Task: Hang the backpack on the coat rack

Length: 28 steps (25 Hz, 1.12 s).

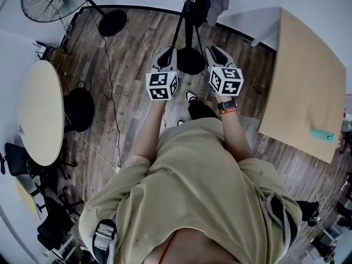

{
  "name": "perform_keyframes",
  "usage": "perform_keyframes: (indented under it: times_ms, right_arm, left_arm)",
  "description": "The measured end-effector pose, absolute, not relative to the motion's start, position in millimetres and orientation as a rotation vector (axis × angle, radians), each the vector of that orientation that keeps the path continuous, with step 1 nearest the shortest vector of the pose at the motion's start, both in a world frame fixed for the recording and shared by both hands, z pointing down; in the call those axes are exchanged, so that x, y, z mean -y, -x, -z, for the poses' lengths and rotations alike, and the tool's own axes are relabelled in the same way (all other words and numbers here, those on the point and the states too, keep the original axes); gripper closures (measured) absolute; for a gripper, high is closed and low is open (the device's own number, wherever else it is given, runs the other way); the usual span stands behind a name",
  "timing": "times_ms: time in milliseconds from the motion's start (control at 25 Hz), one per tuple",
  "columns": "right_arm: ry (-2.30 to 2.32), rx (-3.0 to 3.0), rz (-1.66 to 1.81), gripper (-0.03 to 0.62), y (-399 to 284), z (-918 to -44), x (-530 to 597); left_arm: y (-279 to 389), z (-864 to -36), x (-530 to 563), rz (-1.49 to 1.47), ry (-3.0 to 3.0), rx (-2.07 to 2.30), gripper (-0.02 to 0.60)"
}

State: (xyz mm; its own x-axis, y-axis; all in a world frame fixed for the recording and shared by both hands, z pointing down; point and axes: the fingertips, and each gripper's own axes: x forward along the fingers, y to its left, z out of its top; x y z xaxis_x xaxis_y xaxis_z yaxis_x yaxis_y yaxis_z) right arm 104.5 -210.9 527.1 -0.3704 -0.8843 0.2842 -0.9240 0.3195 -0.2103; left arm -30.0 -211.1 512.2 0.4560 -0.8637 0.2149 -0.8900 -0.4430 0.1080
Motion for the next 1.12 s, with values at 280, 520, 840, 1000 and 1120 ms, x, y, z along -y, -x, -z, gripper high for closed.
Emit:
perform_keyframes:
  times_ms: [280, 520, 840, 1000, 1120]
  right_arm:
    - [-1.735, 2.493, -0.515, 0.558, -99, -516, 184]
    - [-1.735, 2.512, -0.436, 0.579, -81, -502, 172]
    - [-1.783, 2.464, -0.356, 0.58, -75, -496, 172]
    - [-1.779, 2.458, -0.355, 0.58, -71, -496, 173]
    - [-1.768, 2.456, -0.369, 0.58, -69, -500, 175]
  left_arm:
    - [27, -500, 183, -0.149, -2.529, 1.515, 0.555]
    - [29, -495, 168, -0.202, -2.568, 1.557, 0.555]
    - [49, -487, 167, -0.155, -2.555, 1.595, 0.555]
    - [59, -487, 171, -0.146, -2.542, 1.597, 0.555]
    - [62, -491, 173, -0.151, -2.533, 1.591, 0.555]
